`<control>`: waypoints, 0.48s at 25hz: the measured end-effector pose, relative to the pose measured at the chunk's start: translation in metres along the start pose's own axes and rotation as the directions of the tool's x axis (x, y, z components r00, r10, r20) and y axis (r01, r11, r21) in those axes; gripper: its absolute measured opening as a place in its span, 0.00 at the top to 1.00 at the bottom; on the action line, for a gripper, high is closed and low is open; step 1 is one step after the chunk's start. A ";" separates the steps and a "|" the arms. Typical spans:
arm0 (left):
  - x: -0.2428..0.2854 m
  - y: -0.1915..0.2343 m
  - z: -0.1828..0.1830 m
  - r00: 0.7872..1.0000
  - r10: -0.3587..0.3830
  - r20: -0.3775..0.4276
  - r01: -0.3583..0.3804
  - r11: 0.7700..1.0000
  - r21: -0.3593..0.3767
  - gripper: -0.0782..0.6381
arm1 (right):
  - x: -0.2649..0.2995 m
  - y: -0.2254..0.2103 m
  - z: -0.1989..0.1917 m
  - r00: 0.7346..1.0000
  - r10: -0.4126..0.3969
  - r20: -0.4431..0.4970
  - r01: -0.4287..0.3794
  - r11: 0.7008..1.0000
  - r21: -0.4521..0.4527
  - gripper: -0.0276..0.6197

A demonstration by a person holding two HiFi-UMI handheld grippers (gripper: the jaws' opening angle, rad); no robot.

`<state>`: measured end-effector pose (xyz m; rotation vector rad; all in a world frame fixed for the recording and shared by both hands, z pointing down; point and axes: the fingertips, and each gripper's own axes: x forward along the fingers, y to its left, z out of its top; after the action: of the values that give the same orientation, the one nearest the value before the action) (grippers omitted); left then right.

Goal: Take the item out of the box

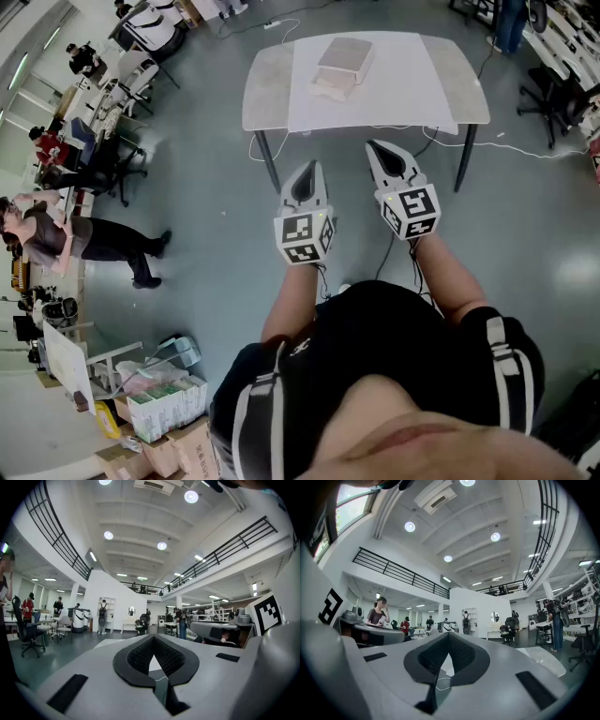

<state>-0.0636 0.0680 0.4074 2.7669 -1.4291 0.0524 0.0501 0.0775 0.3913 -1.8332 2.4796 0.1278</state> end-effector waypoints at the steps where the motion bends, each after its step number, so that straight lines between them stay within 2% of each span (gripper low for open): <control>1: 0.000 -0.001 0.001 1.000 0.000 0.000 0.000 1.000 0.002 0.88 | -0.001 -0.001 0.000 1.000 -0.002 0.000 0.002 1.000 -0.001 0.94; 12: -0.010 -0.001 0.000 1.000 0.004 0.002 -0.004 1.000 0.004 0.88 | -0.006 0.007 0.003 1.000 -0.011 0.020 0.011 1.000 0.003 0.94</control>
<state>-0.0688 0.0764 0.4069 2.7685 -1.4366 0.0524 0.0454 0.0852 0.3892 -1.8347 2.4554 0.1406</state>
